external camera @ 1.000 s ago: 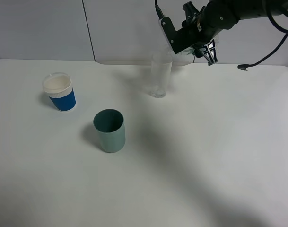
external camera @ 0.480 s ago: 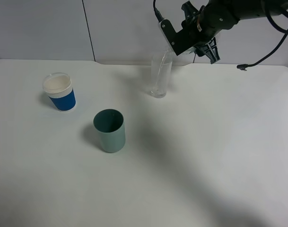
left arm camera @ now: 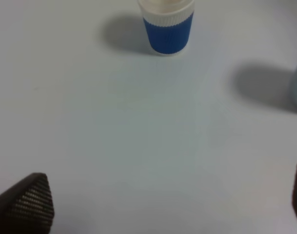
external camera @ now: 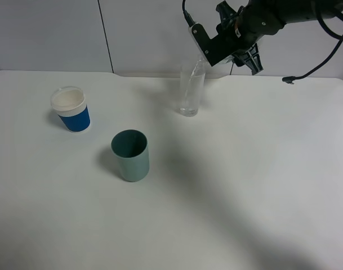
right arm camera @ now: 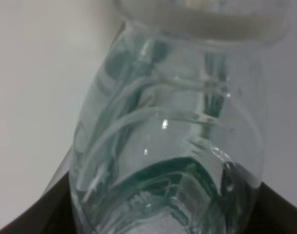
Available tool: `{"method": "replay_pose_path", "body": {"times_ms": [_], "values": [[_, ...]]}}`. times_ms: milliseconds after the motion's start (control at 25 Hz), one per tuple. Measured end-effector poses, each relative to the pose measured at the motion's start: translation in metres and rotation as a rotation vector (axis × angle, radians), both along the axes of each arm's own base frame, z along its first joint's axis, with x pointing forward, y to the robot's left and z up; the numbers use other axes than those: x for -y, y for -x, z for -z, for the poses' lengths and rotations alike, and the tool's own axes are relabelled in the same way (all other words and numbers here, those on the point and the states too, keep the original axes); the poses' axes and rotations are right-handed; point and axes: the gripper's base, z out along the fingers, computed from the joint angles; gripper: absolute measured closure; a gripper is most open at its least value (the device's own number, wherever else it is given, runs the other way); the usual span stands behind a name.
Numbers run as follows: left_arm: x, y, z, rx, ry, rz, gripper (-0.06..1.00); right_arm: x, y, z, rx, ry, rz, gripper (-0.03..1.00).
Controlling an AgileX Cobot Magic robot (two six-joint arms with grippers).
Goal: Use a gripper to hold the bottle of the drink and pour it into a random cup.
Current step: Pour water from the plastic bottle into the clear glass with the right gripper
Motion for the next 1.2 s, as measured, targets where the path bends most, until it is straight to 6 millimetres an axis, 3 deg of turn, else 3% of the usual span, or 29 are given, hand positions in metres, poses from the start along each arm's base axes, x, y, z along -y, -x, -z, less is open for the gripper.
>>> {"method": "replay_pose_path", "body": {"times_ms": [1200], "values": [[0.0000, 0.0000, 0.0000, 0.000, 0.000, 0.000, -0.05, -0.0034, 0.0005, -0.0013, 0.018, 0.042, -0.031, 0.41]]}}
